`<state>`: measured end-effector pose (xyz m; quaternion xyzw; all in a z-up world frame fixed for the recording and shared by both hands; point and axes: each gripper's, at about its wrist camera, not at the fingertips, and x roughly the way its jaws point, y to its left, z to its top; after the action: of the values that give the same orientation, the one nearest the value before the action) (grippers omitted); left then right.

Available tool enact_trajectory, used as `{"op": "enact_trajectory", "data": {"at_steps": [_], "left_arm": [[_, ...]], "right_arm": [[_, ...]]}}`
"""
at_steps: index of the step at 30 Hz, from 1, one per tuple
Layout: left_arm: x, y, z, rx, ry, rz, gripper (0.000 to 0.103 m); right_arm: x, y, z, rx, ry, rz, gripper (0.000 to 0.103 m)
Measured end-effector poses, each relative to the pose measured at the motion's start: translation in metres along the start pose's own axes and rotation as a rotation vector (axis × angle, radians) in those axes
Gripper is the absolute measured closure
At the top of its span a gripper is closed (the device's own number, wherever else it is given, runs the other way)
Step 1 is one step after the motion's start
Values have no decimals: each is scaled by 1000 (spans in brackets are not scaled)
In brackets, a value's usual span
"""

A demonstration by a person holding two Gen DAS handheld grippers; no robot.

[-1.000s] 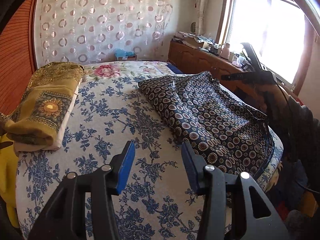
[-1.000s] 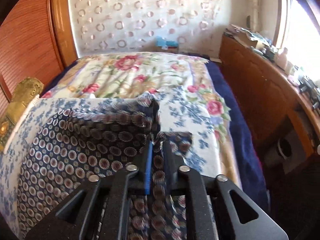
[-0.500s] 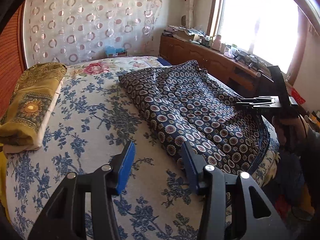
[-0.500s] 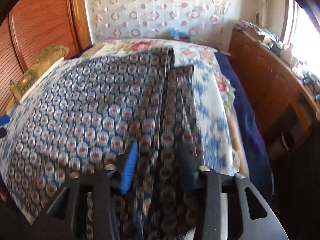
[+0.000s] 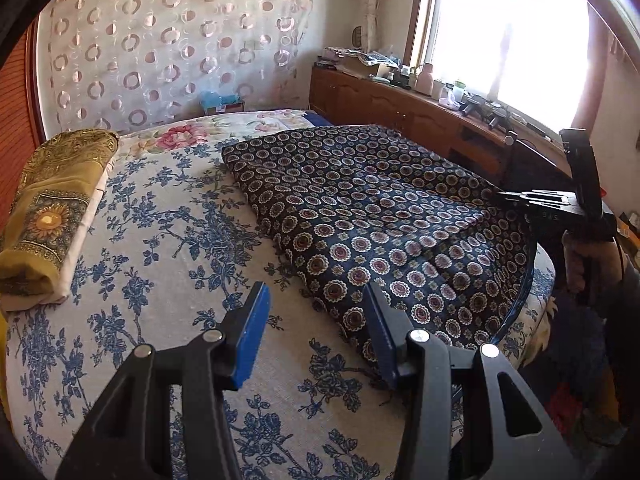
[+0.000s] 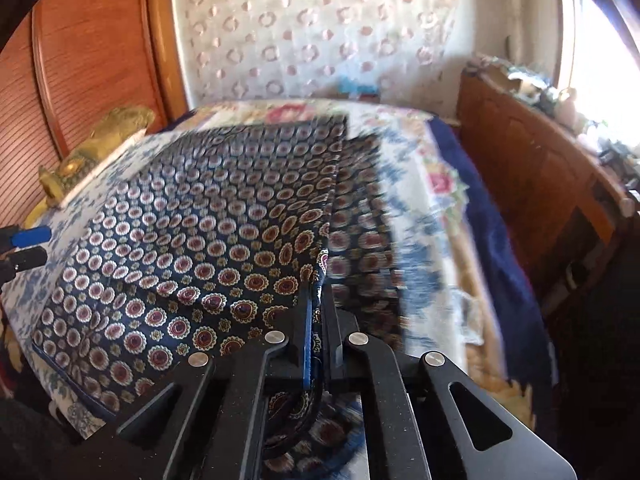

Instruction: Fold small clothes

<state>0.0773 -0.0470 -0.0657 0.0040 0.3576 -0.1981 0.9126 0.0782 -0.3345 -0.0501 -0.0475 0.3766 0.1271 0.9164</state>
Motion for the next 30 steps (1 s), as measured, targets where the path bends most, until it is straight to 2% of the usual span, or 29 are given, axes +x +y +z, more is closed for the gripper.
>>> {"op": "enact_trajectory", "data": {"at_steps": [2,7,9,10,13,15,18,19,20,25,30], "left_arm": [[2,-1,0,-2,4,-7,56],[2,-5,2,3,1,-42,56],[3,-6,2,8,2,-45,52],[2,-6,2,9,-1,-43,46],[3,-6,3,2,-3,-40,45],[6,-6,2,4,5,-30,45],[8,-7,1,10,13,-18,45],[9,-7,0,11,14,-18,45],[9,-7,0,10,15,-15,45],[12,-5,-2,-4,20,1,45],[15,-2,-3,-11,31,9,45]], "right_arm": [[-3,-8,-5,31,15,5,102],[0,-8,-13,14,43,-15,102],[2,-5,-14,-3,56,-28,102],[2,-3,-14,-13,54,-36,102],[0,-2,-13,-22,42,-42,100],[-2,-1,-12,-22,35,-57,96],[-5,-1,-9,-26,15,-89,73],[-6,-3,-7,-25,5,-99,62],[-7,-5,-3,-23,-4,-105,59],[-3,-8,31,-37,-37,-48,58],[35,-16,73,4,-1,29,58]]}}
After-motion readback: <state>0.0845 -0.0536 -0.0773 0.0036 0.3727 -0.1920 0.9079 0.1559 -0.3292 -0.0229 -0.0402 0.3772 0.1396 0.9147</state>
